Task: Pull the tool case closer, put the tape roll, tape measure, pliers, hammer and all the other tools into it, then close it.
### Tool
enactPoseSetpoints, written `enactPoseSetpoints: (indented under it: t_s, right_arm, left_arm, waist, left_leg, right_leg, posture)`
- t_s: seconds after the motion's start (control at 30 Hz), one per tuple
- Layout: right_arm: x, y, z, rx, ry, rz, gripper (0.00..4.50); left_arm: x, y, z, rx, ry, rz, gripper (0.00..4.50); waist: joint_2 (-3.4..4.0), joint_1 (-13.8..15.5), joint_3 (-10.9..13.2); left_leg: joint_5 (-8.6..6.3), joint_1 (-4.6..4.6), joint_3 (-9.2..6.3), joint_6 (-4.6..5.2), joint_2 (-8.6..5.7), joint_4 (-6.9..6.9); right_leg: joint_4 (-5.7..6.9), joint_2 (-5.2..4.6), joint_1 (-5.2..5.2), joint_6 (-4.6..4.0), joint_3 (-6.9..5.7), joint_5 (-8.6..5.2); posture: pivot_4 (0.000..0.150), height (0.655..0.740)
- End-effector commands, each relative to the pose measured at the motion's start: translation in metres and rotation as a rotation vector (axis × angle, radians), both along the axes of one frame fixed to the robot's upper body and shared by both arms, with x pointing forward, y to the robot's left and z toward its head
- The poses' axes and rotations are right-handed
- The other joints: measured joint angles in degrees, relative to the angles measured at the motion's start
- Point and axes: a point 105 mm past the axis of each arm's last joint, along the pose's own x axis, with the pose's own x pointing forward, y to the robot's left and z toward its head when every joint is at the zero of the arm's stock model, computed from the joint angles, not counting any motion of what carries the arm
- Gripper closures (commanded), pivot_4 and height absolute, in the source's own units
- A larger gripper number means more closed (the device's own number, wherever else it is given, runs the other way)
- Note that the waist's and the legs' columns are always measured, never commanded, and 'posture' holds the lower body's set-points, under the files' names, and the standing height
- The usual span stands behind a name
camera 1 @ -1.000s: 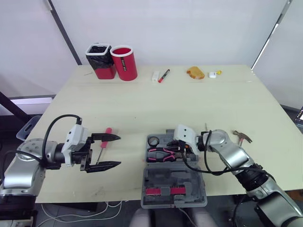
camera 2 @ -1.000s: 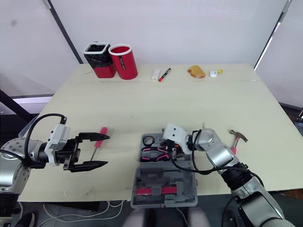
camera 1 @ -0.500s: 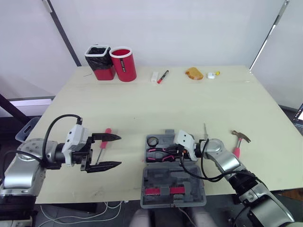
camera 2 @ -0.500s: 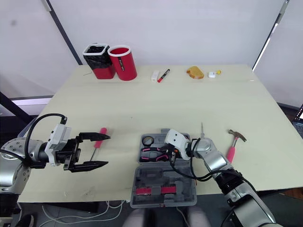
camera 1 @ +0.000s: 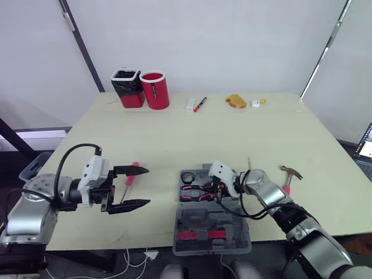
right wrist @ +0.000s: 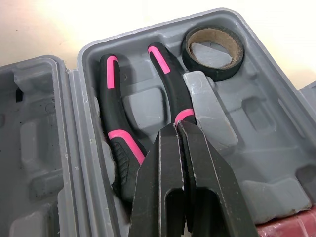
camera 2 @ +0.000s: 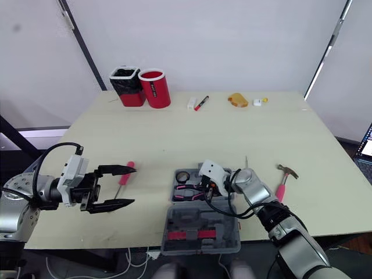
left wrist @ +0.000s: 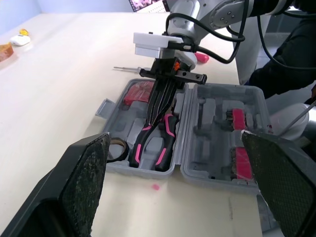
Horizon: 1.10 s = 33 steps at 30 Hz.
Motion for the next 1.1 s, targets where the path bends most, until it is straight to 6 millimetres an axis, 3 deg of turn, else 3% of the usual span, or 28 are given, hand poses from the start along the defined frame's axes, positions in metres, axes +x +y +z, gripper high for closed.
enactPoseSetpoints:
  t_s: [0.03,0.13,0.23,0.37,0.53,0.7,0.93,1.03,1.1]
  right_arm:
    - [-0.009,-0.045,-0.052,-0.168,0.154,-0.168,4.48]
    - [-0.003,-0.035,-0.025,-0.062,0.082,-0.138,4.48]
    - [0.004,-0.025,0.019,0.093,-0.083,-0.124,4.48]
    - [0.0,-0.019,0.056,0.244,-0.225,-0.105,4.48]
    - [-0.01,-0.03,0.092,0.397,-0.349,-0.128,4.48]
    - [-0.017,-0.063,0.095,0.451,-0.4,-0.258,4.48]
    - [-0.034,-0.141,0.072,0.418,-0.409,-0.54,4.48]
    - [-0.051,-0.173,0.065,0.396,-0.422,-0.649,3.71]
    - [-0.062,-0.183,0.063,0.376,-0.443,-0.685,2.87]
  left_arm:
    - [-0.002,-0.003,0.009,-0.01,-0.048,0.004,0.0]
    - [-0.002,-0.002,0.007,-0.026,-0.043,0.037,0.0]
    - [-0.003,-0.001,0.004,-0.064,-0.038,0.091,0.0]
    - [-0.003,-0.001,0.006,-0.107,-0.048,0.151,0.0]
    - [-0.004,0.005,0.005,-0.155,-0.081,0.266,0.0]
    - [-0.008,0.016,-0.002,-0.191,-0.076,0.403,0.0]
    - [-0.023,0.035,-0.022,-0.213,-0.056,0.597,0.0]
    - [-0.029,0.051,-0.031,-0.233,-0.056,0.721,0.0]
    - [-0.034,0.058,-0.038,-0.232,-0.048,0.774,0.0]
  waist:
    - [0.06,0.04,-0.05]
    - [0.22,0.12,0.04]
    - [0.38,0.35,0.25]
    - [0.47,0.48,0.46]
    - [0.31,0.23,1.09]
    - [0.13,0.22,1.36]
    - [0.0,0.34,1.46]
    - [-0.06,0.49,1.5]
    - [-0.06,0.51,1.5]
  left_leg:
    - [0.0,0.0,-0.02,-0.01,0.02,-0.01]
    - [-0.01,-0.14,-0.07,-0.02,-0.02,-0.06]
    - [0.0,-0.48,-0.06,0.0,-0.15,-0.11]
    - [0.03,-2.13,-0.07,0.03,-0.49,0.05]
    - [0.0,-2.39,-0.08,0.05,-0.49,0.0]
    - [-0.01,-2.37,-0.13,0.06,-0.48,-0.09]
    - [-0.01,-2.27,-0.08,0.07,-0.51,-0.06]
    - [-0.01,-2.19,-0.07,0.07,-0.51,-0.02]
    - [-0.01,-2.18,-0.07,0.07,-0.5,0.0]
  right_leg:
    - [0.0,-0.29,0.0,0.0,-0.02,0.0]
    - [-0.02,-0.63,-0.09,-0.03,-0.14,-0.03]
    - [-0.04,-0.76,-0.38,-0.12,-0.33,0.01]
    - [0.13,-0.62,-1.86,0.03,-0.41,0.25]
    - [0.0,-0.62,-2.02,0.11,-0.46,0.26]
    - [-0.02,-0.62,-2.0,0.15,-0.54,0.21]
    - [-0.04,-0.67,-1.89,0.0,-0.48,0.11]
    - [-0.03,-0.66,-1.82,-0.04,-0.46,0.08]
    - [-0.02,-0.63,-1.82,-0.05,-0.45,0.07]
  posture:
    - [0.15,0.74]
    - [0.15,0.74]
    - [0.15,0.74]
    - [0.15,0.74]
    - [0.15,0.74]
    - [0.15,0.74]
    - [0.15,0.74]
    - [0.15,0.74]
    - [0.15,0.74]
